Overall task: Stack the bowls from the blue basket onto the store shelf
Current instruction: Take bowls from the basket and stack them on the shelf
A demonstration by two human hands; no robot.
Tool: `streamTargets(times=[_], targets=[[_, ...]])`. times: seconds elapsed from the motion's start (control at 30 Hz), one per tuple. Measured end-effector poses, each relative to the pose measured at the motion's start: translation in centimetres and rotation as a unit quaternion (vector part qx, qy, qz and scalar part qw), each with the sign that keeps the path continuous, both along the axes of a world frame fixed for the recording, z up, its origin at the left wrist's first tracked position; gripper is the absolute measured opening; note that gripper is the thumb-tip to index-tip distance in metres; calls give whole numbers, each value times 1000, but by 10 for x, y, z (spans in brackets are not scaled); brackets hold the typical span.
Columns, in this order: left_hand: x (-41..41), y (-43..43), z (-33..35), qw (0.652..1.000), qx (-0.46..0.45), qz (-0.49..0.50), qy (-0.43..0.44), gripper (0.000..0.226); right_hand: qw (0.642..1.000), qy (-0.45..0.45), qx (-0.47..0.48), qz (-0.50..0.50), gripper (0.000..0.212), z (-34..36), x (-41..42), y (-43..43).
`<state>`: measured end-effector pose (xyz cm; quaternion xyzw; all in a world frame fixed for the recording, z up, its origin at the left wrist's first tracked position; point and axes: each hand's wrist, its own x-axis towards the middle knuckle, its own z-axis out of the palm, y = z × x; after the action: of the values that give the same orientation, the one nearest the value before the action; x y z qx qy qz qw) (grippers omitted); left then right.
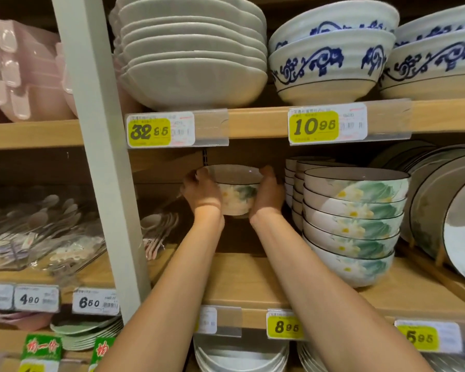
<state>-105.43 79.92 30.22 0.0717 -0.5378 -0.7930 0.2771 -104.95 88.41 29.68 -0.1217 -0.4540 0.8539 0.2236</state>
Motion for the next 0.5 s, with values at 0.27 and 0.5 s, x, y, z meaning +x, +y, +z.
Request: streamTargets(times=[0.27, 0.5], targets=[[-71, 21, 12, 995, -17, -65, 79, 39, 994, 30, -10, -103, 51, 12, -66, -3], [-131, 20, 8, 987, 32, -142, 63, 46, 988, 31, 41, -145, 55, 30, -113, 2]])
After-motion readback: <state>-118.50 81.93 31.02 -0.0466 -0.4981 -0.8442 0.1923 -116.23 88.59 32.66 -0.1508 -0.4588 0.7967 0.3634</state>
